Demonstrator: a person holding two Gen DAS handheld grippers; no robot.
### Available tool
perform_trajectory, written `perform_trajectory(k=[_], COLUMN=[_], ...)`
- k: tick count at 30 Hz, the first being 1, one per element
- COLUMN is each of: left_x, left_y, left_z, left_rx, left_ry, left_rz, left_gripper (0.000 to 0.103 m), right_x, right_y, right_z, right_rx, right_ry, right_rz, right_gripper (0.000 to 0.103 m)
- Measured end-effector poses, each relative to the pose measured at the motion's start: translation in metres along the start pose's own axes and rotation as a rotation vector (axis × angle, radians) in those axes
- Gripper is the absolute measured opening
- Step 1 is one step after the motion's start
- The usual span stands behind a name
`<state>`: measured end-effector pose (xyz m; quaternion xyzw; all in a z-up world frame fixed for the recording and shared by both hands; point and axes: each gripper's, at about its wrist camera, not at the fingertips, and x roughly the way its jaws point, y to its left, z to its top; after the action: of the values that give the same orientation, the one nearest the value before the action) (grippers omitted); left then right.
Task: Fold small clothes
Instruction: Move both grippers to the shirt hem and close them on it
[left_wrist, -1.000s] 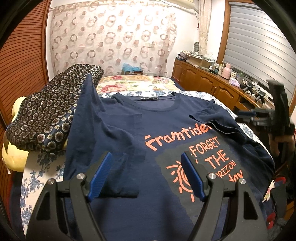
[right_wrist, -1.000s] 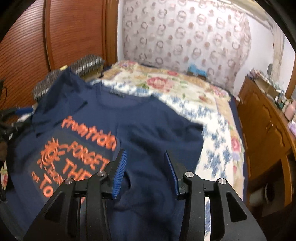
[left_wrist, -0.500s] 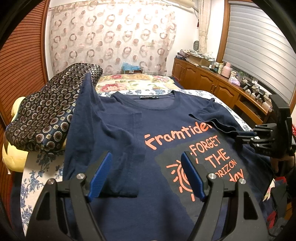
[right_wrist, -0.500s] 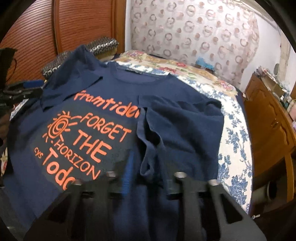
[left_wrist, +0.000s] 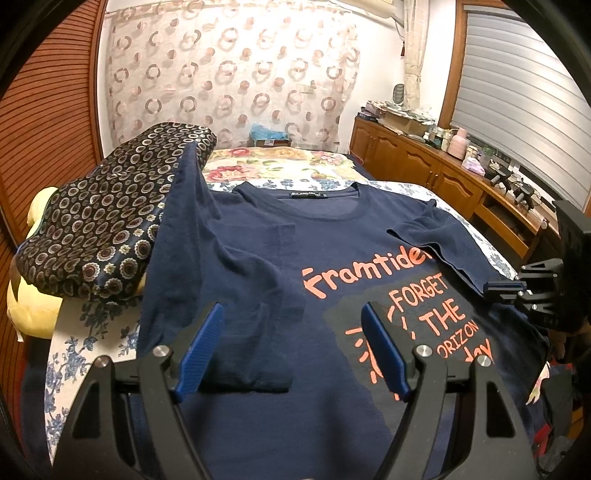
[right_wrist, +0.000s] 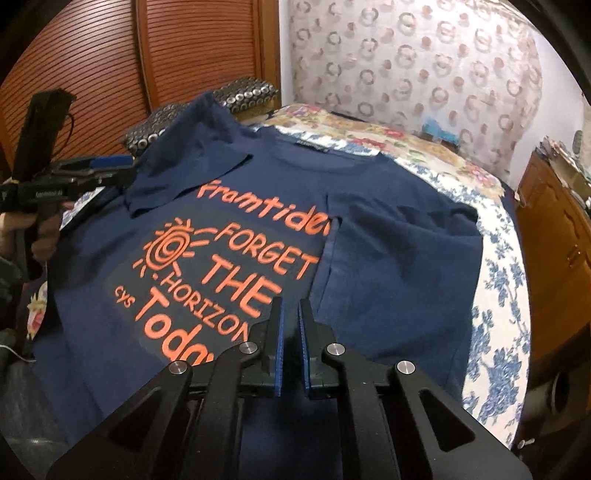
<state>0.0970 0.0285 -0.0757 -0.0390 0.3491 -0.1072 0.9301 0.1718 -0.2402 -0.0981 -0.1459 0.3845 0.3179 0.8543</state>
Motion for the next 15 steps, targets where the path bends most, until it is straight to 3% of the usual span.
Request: perform_trajectory(k=[5, 9, 12, 15], left_x=[-0.002, -0.002, 0.002, 0.009], left_y=[0.006, 0.017, 0.026, 0.037], left_z=[0.007, 0.024, 0.041, 0.058], left_rx=[0.011, 0.032, 0.053, 0.06], left_ry=[-0.013, -0.035, -0.041, -0.04], left_rz=[0.025, 0.033, 0.054, 0.063], left_gripper=[0.077, 0.077, 0.077, 0.077], right_x=[-0.006, -0.012, -0.01, -0.004], right_y=[-0.013, -0.03, -0.046, -0.069], right_z=[0.003, 0.013, 0.021, 0.026], right_rx=[0.042, 0.064, 0.075, 0.105], right_ry=[-0.026, -0.061, -0.067, -0.063], right_rz=[-0.03, -0.079, -0.124, -0.158], right_gripper=[0.006, 0.029, 0.059, 0.061])
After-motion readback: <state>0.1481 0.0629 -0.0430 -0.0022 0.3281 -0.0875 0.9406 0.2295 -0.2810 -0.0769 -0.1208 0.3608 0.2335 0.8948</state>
